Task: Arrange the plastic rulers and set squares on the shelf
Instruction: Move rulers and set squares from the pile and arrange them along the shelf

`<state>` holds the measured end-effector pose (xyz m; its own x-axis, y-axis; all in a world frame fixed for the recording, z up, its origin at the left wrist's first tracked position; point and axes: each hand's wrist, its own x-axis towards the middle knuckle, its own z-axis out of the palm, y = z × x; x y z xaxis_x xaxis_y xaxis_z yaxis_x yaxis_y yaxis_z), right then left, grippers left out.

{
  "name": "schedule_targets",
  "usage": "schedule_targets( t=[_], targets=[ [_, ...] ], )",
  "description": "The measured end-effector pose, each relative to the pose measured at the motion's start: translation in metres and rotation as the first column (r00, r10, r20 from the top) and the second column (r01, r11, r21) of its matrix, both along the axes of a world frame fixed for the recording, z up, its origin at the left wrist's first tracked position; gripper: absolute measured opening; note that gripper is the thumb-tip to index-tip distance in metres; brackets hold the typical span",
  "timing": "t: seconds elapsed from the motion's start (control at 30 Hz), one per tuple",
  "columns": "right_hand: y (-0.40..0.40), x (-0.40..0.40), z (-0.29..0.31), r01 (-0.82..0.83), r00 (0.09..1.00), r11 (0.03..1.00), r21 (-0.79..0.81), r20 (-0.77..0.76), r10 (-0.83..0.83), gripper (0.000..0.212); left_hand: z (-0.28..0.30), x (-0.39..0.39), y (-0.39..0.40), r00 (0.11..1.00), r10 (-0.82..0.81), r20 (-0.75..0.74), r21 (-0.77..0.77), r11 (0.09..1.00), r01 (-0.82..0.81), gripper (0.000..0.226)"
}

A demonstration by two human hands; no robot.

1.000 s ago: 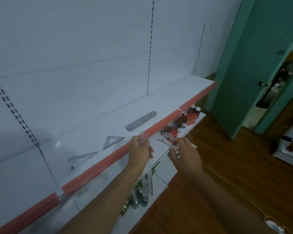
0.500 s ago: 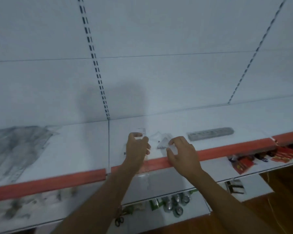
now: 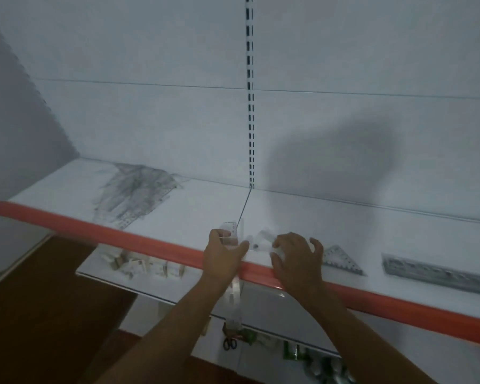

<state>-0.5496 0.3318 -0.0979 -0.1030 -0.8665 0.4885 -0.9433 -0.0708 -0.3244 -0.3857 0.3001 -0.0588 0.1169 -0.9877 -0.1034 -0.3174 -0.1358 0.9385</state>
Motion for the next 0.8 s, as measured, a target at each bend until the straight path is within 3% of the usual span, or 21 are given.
schedule_targets(
  t=[0.2, 0.47, 0.7, 0.8],
  targets=[
    [-0.008, 0.003, 0.003, 0.052, 0.996, 0.996, 0.07, -0.078, -0.047, 0.015, -0.001, -0.005, -0.001, 0.998, -0.053, 0.04, 0.031, 0.998, 0.052, 0.032],
    [-0.009, 0.005, 0.0, 0.085, 0.986, 0.993, 0.077, -0.15, -0.072, 0.029, 0.0, -0.004, -0.01, 0.991, -0.111, 0.078, 0.058, 0.993, 0.107, 0.028],
    [-0.009, 0.005, -0.003, 0.067, 0.987, 0.993, 0.1, -0.154, -0.051, 0.031, 0.002, 0.001, -0.011, 0.999, -0.045, 0.015, 0.078, 0.996, 0.043, 0.024],
    [-0.008, 0.006, -0.003, 0.053, 0.989, 0.996, 0.072, -0.138, -0.043, 0.033, 0.01, 0.0, -0.01, 0.987, 0.018, -0.159, 0.114, 0.994, 0.0, 0.026]
  ],
)
